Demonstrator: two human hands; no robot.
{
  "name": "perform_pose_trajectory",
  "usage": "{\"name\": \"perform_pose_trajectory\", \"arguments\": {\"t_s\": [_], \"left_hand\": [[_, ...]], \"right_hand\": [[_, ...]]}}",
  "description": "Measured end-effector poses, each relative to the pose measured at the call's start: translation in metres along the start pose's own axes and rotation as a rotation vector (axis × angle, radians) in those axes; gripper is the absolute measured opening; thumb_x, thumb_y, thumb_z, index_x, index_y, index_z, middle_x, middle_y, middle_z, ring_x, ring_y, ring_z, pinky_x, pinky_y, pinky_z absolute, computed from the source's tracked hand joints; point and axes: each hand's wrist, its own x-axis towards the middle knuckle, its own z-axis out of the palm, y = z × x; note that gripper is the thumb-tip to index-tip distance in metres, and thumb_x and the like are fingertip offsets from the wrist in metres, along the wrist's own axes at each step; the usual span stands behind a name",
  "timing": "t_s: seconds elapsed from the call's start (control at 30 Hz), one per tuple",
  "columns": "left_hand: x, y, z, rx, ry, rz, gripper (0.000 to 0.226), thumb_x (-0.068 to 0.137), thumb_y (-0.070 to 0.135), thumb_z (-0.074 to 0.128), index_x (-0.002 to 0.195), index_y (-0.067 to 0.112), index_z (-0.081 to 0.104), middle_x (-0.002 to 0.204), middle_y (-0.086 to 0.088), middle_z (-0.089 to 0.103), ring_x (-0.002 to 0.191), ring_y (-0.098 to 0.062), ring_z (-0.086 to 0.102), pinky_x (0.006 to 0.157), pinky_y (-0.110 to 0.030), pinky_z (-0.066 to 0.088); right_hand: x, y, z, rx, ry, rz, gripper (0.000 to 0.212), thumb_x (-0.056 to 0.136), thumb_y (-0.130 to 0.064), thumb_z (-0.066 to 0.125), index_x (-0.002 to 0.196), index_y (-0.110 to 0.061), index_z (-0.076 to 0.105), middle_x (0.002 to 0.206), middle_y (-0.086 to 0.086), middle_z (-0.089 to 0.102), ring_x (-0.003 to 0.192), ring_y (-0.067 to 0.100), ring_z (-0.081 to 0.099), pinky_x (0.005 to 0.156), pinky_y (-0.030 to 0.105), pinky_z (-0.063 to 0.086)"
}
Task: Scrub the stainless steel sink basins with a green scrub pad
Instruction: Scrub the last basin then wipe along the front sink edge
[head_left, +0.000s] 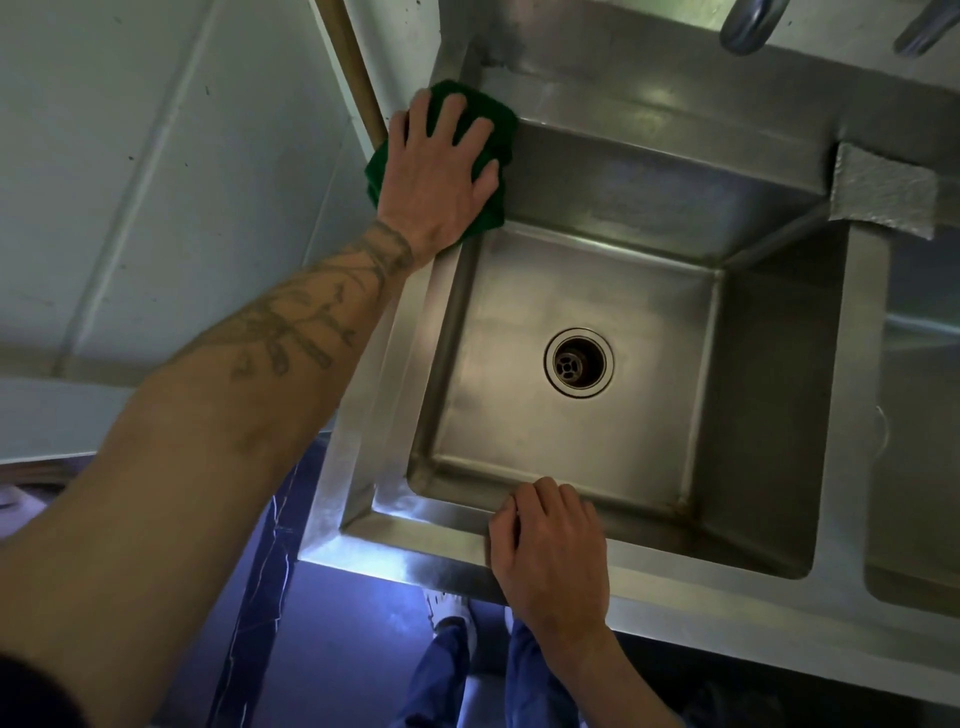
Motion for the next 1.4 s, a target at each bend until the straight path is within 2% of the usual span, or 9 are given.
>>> {"name": "perform_pose_trajectory", "arguments": {"t_s": [0.17,0.4,0.67,0.77,1.03,1.17,1.27,1.4], "left_hand": [[-0.001,0.001,-0.001,-0.050,-0.004,-0.029,0.058,0.107,0.053,0.032,0.148,0.017,0.051,0.162,-0.014,0.042,0.154,-0.046,0.030,0.125,-0.059,0.026],[-0.098,0.002,0.007,-0.109,0.020,-0.008,0.050,0.110,0.048,0.041,0.145,0.016,0.056,0.158,-0.017,0.048,0.149,-0.050,0.036,0.123,-0.065,0.031],[-0.019,0.005,-0.002,-0.063,-0.005,-0.029,0.056,0.110,0.050,0.034,0.154,0.018,0.049,0.165,-0.014,0.038,0.155,-0.046,0.028,0.127,-0.059,0.025],[-0.016,0.002,0.000,-0.058,0.008,-0.025,0.057,0.109,0.051,0.034,0.151,0.018,0.050,0.164,-0.014,0.040,0.155,-0.045,0.028,0.126,-0.058,0.026],[-0.144,0.001,0.001,-0.190,0.035,-0.043,0.046,0.110,0.045,0.047,0.142,0.015,0.059,0.155,-0.015,0.048,0.148,-0.045,0.036,0.118,-0.057,0.035],[-0.222,0.005,0.008,-0.166,0.058,-0.089,0.039,0.109,0.041,0.053,0.137,0.015,0.063,0.150,-0.015,0.053,0.142,-0.044,0.042,0.113,-0.057,0.040],[-0.266,0.010,0.013,-0.153,0.075,-0.111,0.035,0.107,0.036,0.061,0.133,0.013,0.067,0.147,-0.016,0.056,0.137,-0.046,0.047,0.108,-0.057,0.044],[-0.308,0.014,0.017,-0.259,0.087,-0.253,0.033,0.105,0.030,0.066,0.132,0.011,0.067,0.145,-0.017,0.053,0.129,-0.044,0.049,0.107,-0.059,0.047]], "right_hand": [[0.001,-0.001,0.000,-0.013,-0.008,0.003,0.021,0.096,-0.023,0.051,0.081,-0.015,0.063,0.079,0.003,0.059,0.072,0.023,0.054,0.069,0.042,0.051],[0.000,-0.003,-0.003,-0.007,-0.039,0.024,0.024,0.098,-0.025,0.047,0.081,-0.015,0.061,0.080,0.003,0.058,0.075,0.024,0.053,0.073,0.044,0.049],[0.001,0.000,0.002,-0.023,0.000,0.017,0.017,0.094,-0.022,0.054,0.080,-0.014,0.061,0.078,0.004,0.057,0.072,0.025,0.053,0.069,0.044,0.050],[0.000,0.000,0.001,-0.021,-0.009,0.018,0.019,0.095,-0.023,0.051,0.081,-0.015,0.061,0.078,0.004,0.057,0.073,0.024,0.053,0.070,0.043,0.049],[0.001,-0.004,-0.003,-0.006,0.021,0.031,0.022,0.095,-0.022,0.050,0.078,-0.013,0.061,0.076,0.006,0.057,0.071,0.027,0.052,0.067,0.043,0.045],[0.000,-0.005,-0.002,0.004,0.056,0.044,0.021,0.092,-0.020,0.053,0.076,-0.010,0.063,0.074,0.010,0.059,0.070,0.032,0.054,0.065,0.044,0.045],[0.000,-0.004,-0.001,0.022,0.072,0.047,0.026,0.093,-0.021,0.049,0.076,-0.007,0.064,0.073,0.012,0.060,0.069,0.034,0.055,0.064,0.045,0.045],[0.000,-0.003,-0.001,0.032,0.086,0.056,0.024,0.092,-0.020,0.053,0.076,-0.007,0.065,0.073,0.013,0.061,0.069,0.035,0.056,0.064,0.044,0.045]]}}
